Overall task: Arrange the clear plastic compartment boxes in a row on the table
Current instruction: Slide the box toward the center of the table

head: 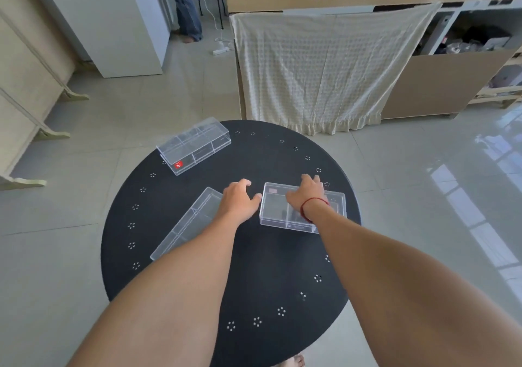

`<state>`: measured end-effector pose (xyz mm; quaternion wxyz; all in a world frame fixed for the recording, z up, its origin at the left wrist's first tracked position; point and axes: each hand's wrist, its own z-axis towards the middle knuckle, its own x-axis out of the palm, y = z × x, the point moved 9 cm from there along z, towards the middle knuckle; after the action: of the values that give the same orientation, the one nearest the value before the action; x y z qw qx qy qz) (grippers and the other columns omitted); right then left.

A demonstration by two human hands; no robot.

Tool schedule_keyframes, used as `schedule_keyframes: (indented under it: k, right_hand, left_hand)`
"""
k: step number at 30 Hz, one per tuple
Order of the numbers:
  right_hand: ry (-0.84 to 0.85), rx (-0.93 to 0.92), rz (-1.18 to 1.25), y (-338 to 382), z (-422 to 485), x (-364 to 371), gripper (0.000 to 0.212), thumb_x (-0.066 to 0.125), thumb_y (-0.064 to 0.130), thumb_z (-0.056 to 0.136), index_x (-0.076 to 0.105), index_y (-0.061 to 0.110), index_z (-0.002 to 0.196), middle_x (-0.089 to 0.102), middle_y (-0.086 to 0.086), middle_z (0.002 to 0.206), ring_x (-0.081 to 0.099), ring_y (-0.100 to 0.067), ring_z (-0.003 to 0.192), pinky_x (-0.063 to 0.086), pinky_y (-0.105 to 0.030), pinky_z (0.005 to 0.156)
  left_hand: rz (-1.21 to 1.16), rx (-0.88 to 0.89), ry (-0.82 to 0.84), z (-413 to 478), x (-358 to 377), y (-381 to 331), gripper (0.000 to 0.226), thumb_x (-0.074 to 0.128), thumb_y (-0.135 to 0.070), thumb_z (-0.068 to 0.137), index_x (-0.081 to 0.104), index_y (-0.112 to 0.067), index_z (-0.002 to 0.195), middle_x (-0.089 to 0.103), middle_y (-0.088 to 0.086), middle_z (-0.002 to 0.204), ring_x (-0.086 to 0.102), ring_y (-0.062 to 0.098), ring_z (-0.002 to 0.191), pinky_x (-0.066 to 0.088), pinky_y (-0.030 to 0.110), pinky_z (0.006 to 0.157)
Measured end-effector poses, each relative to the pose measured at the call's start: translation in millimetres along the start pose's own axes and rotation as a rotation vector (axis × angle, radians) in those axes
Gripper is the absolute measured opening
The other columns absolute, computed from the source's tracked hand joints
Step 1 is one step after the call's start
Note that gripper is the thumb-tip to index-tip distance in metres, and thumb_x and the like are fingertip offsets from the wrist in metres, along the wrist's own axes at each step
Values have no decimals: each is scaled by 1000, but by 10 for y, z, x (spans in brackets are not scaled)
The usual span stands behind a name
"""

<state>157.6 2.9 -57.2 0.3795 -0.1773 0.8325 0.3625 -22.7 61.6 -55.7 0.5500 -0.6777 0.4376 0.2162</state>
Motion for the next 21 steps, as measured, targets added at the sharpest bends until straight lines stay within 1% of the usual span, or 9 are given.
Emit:
schedule_keyframes:
  k: [4, 8, 10, 12, 14, 15, 17, 19, 21]
  right_hand:
    - [89, -159, -57, 537, -166, 456, 58, 53, 18, 89, 39, 12, 144, 24, -13, 157, 30, -32, 143, 32, -48, 114]
    - [240, -332, -205, 1001, -431, 1136, 63, 52, 8, 92, 31, 20, 150, 11, -13, 163, 9, -31, 151, 23, -51, 119]
    - [306, -413, -279, 1153, -580, 1406, 64, 48, 3, 90, 32, 23, 149, 8, -8, 163, 3, -28, 152, 21, -55, 118]
    - [364, -434, -335, 1164, -737, 1612, 63, 46, 5, 89, 33, 27, 147, 4, -3, 164, 4, -26, 152, 22, -56, 117]
    - [354, -385, -332, 1073, -822, 1664, 65, 45, 8, 91, 29, 31, 150, 0, 0, 165, 15, -26, 150, 25, -51, 117]
    - [294, -366, -330, 1051, -845, 1624, 61, 44, 10, 92, 33, 30, 149, 7, 0, 164, 26, -28, 146, 29, -47, 116]
    - [112, -364, -354, 1071, -908, 1479, 43, 44, 17, 94, 51, 22, 136, 34, -8, 151, 45, -31, 130, 36, -41, 105]
    - [0, -336, -359, 1080, -948, 1377, 35, 44, 26, 94, 64, 11, 118, 53, -13, 129, 55, -33, 115, 42, -39, 95]
    - [-25, -279, -318, 1060, -925, 1317, 36, 45, 30, 92, 66, 6, 108, 61, -14, 118, 59, -34, 109, 47, -39, 91]
  left_hand:
    - [98, -80, -71, -205, -436, 567, 48, 60, -42, 90, 57, -17, 131, 57, 8, 133, 51, 29, 125, 43, 38, 100]
    - [39, -97, 44, -486, -559, 1109, 51, 63, -44, 88, 61, -12, 127, 53, 5, 141, 52, 26, 127, 45, 36, 101]
    - [81, -14, 94, -528, -554, 1230, 50, 64, -43, 88, 63, -11, 126, 41, -1, 153, 48, 22, 132, 44, 36, 104]
    - [140, 29, 130, -517, -526, 1339, 52, 62, -42, 89, 59, -14, 133, 24, -4, 161, 44, 21, 137, 43, 38, 105]
    - [178, 39, 132, -479, -502, 1410, 51, 56, -36, 94, 51, -17, 142, 15, -2, 164, 34, 22, 144, 39, 39, 108]
    - [211, 55, 117, -471, -499, 1421, 50, 54, -31, 96, 47, -19, 144, 12, 2, 164, 26, 22, 148, 34, 39, 111]
    - [270, 99, 89, -484, -494, 1437, 48, 50, -25, 98, 45, -25, 145, 11, 11, 164, 13, 26, 151, 23, 39, 116]
    - [248, 85, 76, -534, -503, 1511, 49, 49, -18, 96, 46, -29, 143, 7, 17, 163, 6, 30, 151, 16, 40, 119]
    - [199, 4, 7, -547, -583, 1628, 51, 52, -14, 91, 45, -28, 139, -1, 19, 162, 0, 32, 151, 9, 42, 121]
